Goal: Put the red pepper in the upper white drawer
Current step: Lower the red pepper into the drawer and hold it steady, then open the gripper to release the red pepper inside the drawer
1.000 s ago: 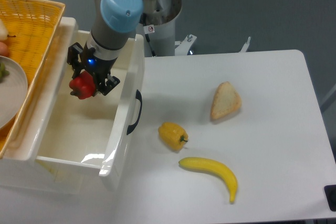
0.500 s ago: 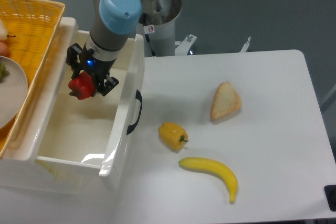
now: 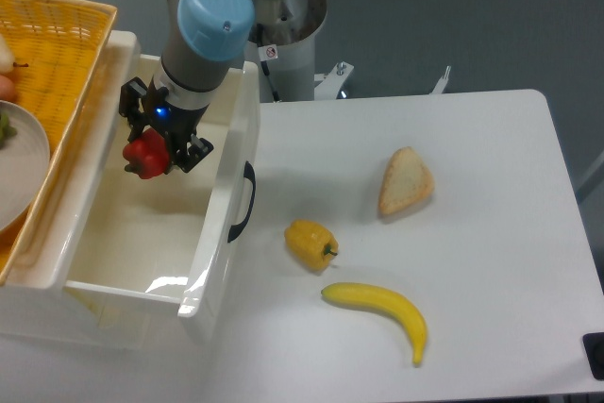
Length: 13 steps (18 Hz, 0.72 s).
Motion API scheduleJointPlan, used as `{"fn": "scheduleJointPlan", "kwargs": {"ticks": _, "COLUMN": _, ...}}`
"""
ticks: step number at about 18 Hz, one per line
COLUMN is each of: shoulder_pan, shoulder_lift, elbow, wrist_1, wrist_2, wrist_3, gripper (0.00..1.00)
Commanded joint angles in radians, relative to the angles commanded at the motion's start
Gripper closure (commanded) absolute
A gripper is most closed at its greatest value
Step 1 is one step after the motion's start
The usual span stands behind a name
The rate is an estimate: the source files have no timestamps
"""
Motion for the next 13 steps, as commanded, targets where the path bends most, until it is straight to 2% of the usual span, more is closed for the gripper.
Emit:
{"fn": "scheduleJointPlan", "kwargs": {"ticks": 4, "shoulder_pan": 0.000, "shoulder_lift": 0.002, "elbow": 0.000, "wrist_1": 0.000, "wrist_2": 0.000, "wrist_3": 0.000, "gripper": 0.28}}
{"fn": "scheduleJointPlan", "kwargs": {"ticks": 6, "shoulder_pan": 0.000, "shoulder_lift": 0.002, "elbow": 0.000, "wrist_1": 0.002, "wrist_2": 0.002, "wrist_3": 0.000, "gripper": 0.21}}
{"fn": "scheduleJointPlan", "kwargs": {"ticks": 8, "shoulder_pan": 0.000, "shoulder_lift": 0.002, "elbow": 0.000, "wrist_1": 0.002, "wrist_2": 0.002, "wrist_3": 0.000, "gripper": 0.19}}
{"fn": "scheduleJointPlan", "kwargs": {"ticks": 9, "shoulder_pan": 0.000, "shoulder_lift": 0.002, "elbow": 0.000, "wrist_1": 0.003, "wrist_2": 0.002, "wrist_3": 0.000, "gripper": 0.11}}
{"fn": "scheduleJointPlan", "kwargs": {"ticks": 13, "shoulder_pan": 0.000, "shoulder_lift": 0.002, "elbow": 0.000, "wrist_1": 0.005, "wrist_2": 0.002, "wrist_3": 0.000, "gripper": 0.10}}
